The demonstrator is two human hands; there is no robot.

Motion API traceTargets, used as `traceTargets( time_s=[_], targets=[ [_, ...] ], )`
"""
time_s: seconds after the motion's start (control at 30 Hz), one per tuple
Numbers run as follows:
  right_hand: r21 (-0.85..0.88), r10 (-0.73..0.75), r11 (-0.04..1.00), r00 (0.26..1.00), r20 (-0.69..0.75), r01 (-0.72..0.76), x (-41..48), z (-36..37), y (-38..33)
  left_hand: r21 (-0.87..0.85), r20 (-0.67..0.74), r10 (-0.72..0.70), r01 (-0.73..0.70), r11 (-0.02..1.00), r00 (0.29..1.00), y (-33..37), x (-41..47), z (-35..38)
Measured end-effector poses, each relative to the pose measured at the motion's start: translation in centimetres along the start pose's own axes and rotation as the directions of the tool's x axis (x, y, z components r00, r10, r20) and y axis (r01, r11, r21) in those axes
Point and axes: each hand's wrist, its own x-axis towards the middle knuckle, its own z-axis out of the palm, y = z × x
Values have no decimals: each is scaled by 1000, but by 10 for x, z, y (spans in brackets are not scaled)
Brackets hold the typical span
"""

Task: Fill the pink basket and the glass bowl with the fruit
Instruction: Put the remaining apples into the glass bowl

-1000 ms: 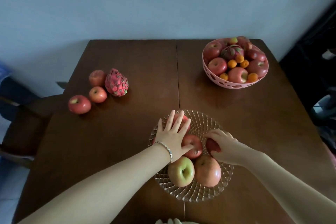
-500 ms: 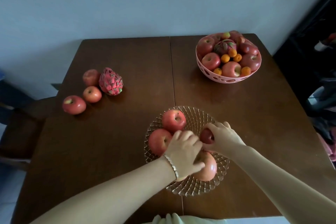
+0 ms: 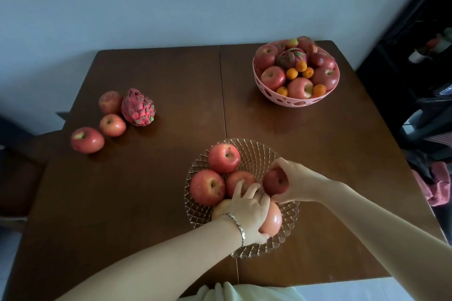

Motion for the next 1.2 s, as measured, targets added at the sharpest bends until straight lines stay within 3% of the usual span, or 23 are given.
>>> traceTargets(
  time_s=[0.13,0.3,0.37,0.43,0.57,0.73,0.87,1.0,1.1,1.2],
  targets=[
    [-33,-42,999,999,28,42,5,-2,-1,-5,-6,1,-1,1000,1000,2,-1,0],
    [-211,-102,970,991,89,119,7,-4,-9,71,-147,57,-47,996,987,6,-7,20],
    [-269,-124,952,987,101,147,7,-2,-13,70,-120,75,-67,995,990,6,-4,21],
    [-284,-136,945,985,107,162,8,-2,-14,72,-80,70,-65,995,994,6,-3,17],
    [-263,-108,953,981,158,148,11,-3,-14,78,-158,134,-123,989,978,-1,-5,23],
    [-119,-28,991,973,229,56,8,-11,-19,-26,-436,124,-150,988,891,-15,-10,24],
    [-84,-51,995,993,110,61,12,-25,-32,-153,-613,-25,-88,984,790,-40,-17,0],
    [-25,-184,983,977,-107,182,30,-36,-76,-387,-622,-362,130,913,695,-111,-40,-22],
    [22,-275,960,956,-104,279,45,-37,-119,-578,-452,-663,370,727,596,-176,-66,-32],
    [44,-309,949,948,-73,313,65,-30,-157,-581,-218,-867,654,485,449,-246,-92,-35]
  ],
)
